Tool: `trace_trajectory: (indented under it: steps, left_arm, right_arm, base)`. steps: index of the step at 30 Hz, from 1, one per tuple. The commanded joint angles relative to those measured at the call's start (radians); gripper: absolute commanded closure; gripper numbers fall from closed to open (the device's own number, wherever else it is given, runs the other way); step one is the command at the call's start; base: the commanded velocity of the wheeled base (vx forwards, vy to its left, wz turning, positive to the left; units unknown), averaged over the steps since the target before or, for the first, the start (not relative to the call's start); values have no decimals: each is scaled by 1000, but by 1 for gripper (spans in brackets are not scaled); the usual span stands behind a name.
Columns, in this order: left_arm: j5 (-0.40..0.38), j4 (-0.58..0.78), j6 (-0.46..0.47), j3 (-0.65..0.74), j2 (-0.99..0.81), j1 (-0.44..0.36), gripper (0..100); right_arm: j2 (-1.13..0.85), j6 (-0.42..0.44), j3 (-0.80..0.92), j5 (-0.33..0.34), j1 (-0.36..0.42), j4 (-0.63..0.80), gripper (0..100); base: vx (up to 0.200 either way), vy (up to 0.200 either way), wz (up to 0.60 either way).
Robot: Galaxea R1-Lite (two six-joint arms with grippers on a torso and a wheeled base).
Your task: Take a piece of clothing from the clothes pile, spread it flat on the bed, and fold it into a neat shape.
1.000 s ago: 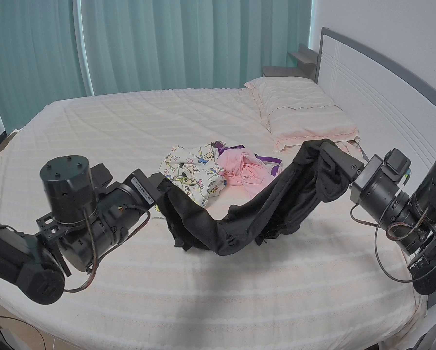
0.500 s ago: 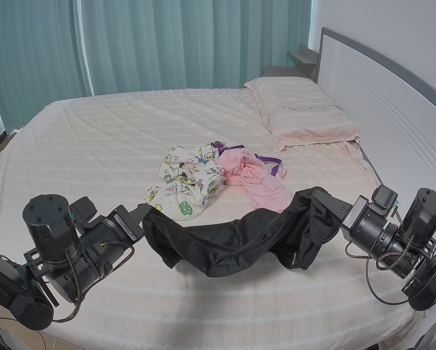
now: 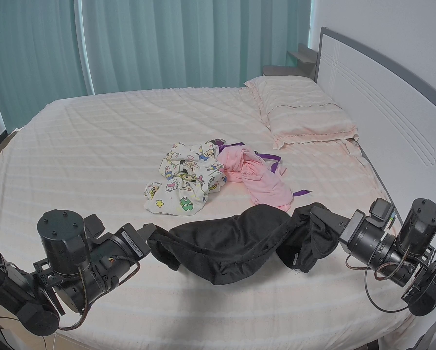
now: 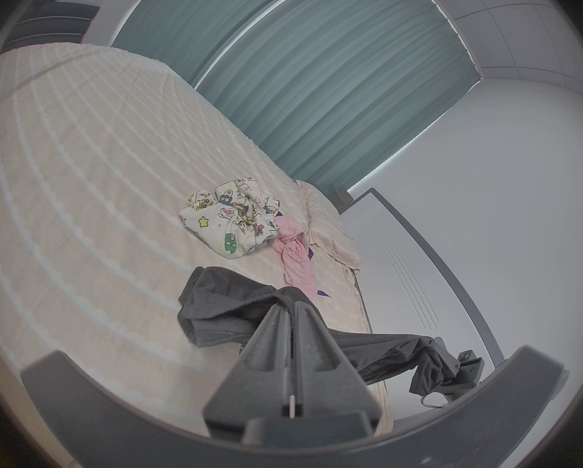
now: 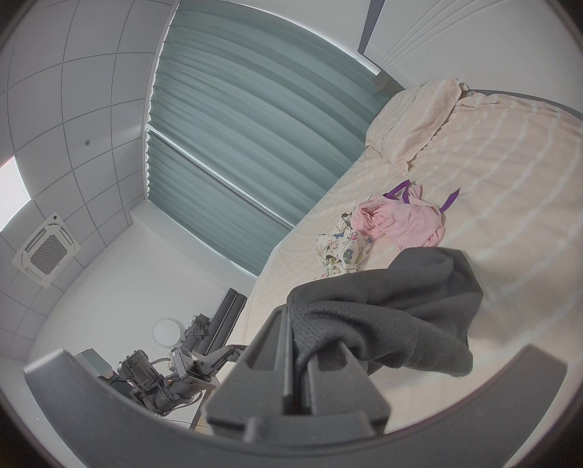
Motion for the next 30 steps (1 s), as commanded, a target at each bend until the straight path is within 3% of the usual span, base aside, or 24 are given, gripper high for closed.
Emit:
trace_trajectory:
  steps: [1, 5, 17, 30]
  left_arm:
    - [1, 0, 1, 4, 5, 1, 100]
    - [-1, 0, 0, 6, 2, 4, 100]
    - [-5, 1, -27, 6, -35, 1, 100]
    - [-9, 1, -25, 1, -37, 1, 100]
  right_arm:
    - [4, 0, 4, 0, 1, -11, 100]
    - [-1, 0, 4, 0, 1, -11, 100]
    - [4, 0, 6, -2, 3, -11, 100]
    - [-8, -5, 6, -2, 4, -11, 100]
  base:
    - [-200, 0, 0]
    - [-200, 0, 0]
    - [0, 0, 0]
    - [0, 200, 0]
